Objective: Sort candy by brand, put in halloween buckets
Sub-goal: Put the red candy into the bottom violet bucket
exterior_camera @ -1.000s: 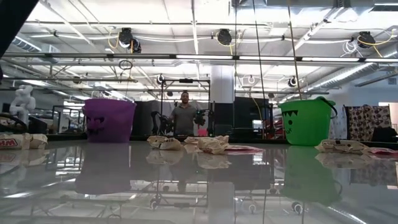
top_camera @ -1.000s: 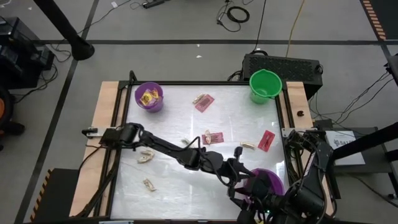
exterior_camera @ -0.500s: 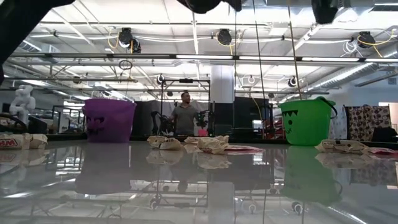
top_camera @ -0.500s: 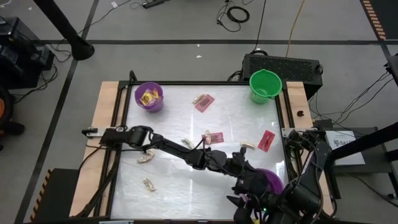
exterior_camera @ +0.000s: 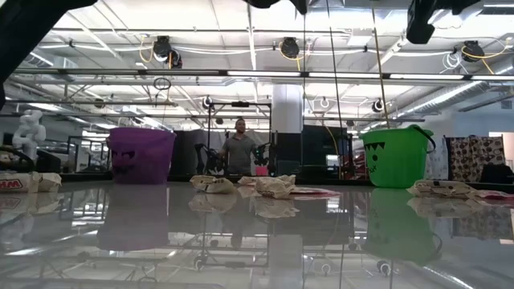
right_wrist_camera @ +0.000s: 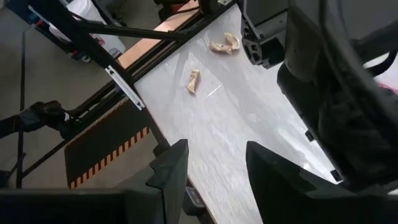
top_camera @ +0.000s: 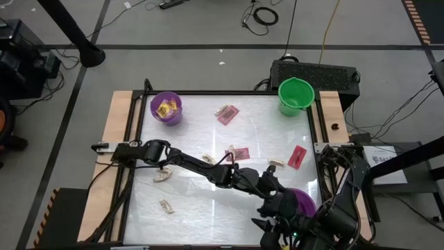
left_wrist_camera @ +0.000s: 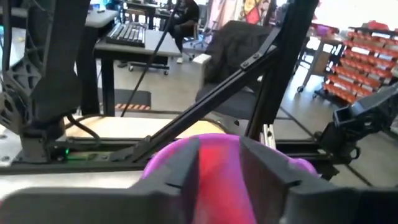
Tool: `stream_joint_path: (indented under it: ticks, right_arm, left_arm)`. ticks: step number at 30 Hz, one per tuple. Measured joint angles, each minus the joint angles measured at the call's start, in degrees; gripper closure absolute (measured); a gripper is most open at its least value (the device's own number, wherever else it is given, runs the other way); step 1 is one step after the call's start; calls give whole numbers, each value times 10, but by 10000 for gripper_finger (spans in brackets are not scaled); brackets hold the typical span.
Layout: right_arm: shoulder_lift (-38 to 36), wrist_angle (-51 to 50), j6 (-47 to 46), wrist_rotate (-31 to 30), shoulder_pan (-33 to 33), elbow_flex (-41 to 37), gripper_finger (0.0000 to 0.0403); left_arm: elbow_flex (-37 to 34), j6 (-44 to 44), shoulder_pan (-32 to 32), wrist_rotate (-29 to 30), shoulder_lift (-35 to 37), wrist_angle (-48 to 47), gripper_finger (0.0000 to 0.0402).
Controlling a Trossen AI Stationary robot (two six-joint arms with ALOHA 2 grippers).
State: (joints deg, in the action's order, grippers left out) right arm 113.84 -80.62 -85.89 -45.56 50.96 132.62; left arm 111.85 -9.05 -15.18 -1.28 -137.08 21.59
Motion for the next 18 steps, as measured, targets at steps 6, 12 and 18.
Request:
stream_joint_path:
  ticks: [6, 12, 18]
  right_arm:
    - [0, 1, -1, -1, 0, 0, 248]
    - [0, 3, 3, -1, 1, 0, 248]
    - [0, 3, 26, -1, 2, 0, 248]
  left_arm:
    - [0, 25, -3, 0, 25, -5, 201]
    - [0, 135, -2, 2, 75, -117, 181]
    - [1, 200, 11, 67, 137, -350, 181]
